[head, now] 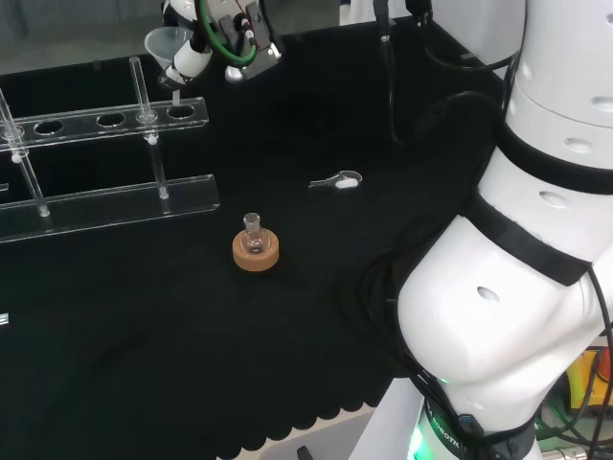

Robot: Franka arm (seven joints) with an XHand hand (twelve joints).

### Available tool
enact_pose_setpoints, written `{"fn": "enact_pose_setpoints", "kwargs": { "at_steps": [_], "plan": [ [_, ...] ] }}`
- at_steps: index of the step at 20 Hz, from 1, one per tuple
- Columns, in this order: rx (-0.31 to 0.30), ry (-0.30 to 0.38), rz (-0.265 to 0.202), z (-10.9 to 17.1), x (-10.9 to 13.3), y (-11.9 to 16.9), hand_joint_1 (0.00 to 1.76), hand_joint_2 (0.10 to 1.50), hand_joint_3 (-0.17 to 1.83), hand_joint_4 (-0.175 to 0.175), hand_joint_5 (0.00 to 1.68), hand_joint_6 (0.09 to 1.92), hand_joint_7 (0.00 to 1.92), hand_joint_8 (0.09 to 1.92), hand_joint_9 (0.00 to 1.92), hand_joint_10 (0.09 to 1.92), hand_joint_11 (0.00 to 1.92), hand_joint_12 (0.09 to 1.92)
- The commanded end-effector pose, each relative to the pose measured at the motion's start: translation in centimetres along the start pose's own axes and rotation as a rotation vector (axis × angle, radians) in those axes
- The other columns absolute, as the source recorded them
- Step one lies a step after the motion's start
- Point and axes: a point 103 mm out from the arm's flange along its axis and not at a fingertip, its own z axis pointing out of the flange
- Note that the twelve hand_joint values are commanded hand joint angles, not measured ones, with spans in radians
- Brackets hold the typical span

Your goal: Pick up the funnel from the transparent funnel stand.

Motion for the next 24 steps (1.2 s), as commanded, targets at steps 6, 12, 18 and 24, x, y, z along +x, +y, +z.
{"fn": "enact_pose_setpoints", "kwargs": {
  "at_steps": [6, 12, 18, 24],
  "plan": [
    [0.006, -0.055, -0.015, -1.2, -2.3, -3.1, 0.83, 0.63, 0.63, 0.142, 0.96, 0.47, 1.16, 0.47, 0.83, 0.38, 0.00, 1.43],
    [0.007, -0.049, -0.016, -1.0, -3.7, -5.1, 0.83, 0.62, 0.64, 0.145, 0.97, 0.47, 1.17, 0.47, 0.84, 0.37, 0.00, 1.43],
    [0.015, -0.038, -0.005, -0.6, -4.4, -7.1, 0.83, 0.62, 0.65, 0.150, 0.98, 0.48, 1.18, 0.47, 0.85, 0.37, 0.00, 1.43],
    [0.040, -0.047, 0.011, -0.3, -4.2, -8.0, 0.82, 0.62, 0.65, 0.157, 0.99, 0.49, 1.19, 0.47, 0.85, 0.37, 0.00, 1.43]
  ]
}}
